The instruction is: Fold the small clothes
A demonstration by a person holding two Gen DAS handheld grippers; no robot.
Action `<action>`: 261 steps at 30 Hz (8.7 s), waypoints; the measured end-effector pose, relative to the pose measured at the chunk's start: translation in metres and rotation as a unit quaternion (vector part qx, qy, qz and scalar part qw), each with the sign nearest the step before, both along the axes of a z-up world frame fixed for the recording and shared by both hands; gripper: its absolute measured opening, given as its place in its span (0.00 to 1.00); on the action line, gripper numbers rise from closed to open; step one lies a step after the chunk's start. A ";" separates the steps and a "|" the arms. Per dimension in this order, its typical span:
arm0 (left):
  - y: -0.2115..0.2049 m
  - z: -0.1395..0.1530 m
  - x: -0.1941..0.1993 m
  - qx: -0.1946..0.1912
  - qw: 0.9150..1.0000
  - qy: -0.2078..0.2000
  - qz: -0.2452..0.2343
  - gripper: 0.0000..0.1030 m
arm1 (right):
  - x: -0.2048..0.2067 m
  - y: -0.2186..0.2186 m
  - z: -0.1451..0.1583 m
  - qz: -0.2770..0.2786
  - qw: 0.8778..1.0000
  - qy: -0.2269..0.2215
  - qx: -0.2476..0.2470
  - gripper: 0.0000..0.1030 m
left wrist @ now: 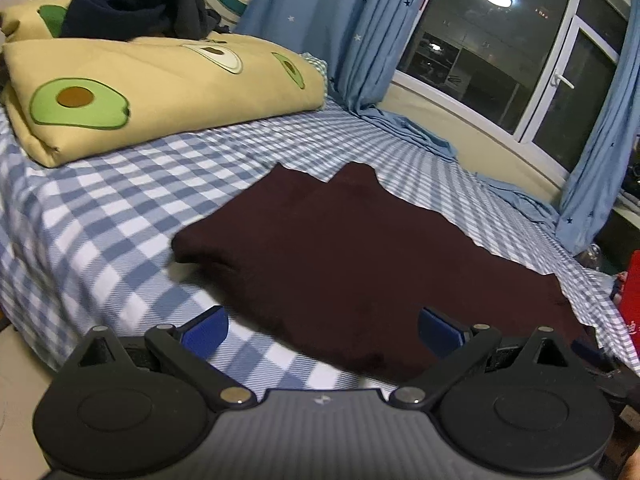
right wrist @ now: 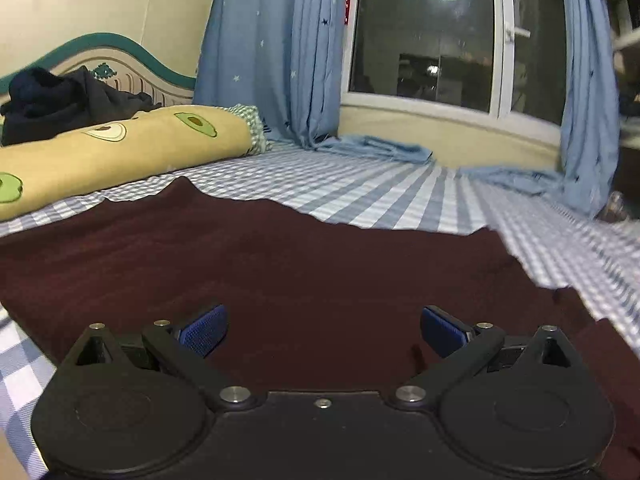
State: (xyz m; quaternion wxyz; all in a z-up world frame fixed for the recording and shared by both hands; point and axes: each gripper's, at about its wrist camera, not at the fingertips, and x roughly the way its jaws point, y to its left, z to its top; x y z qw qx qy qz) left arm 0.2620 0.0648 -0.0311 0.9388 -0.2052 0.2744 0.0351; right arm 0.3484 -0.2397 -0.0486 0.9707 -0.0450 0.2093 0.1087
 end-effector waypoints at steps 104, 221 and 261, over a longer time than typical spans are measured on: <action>-0.240 0.110 0.091 -0.006 0.968 -0.157 -0.194 0.09 | -0.087 -0.111 0.008 -0.094 0.987 -0.054 -0.121 1.00; -0.292 0.044 0.029 0.137 0.894 -0.063 -0.422 0.64 | -0.018 -0.274 0.021 -0.205 0.954 0.081 0.202 0.28; -0.235 -0.017 0.097 0.083 0.970 0.059 -0.220 1.00 | -0.079 -0.194 -0.027 -0.285 0.953 -0.035 0.092 0.99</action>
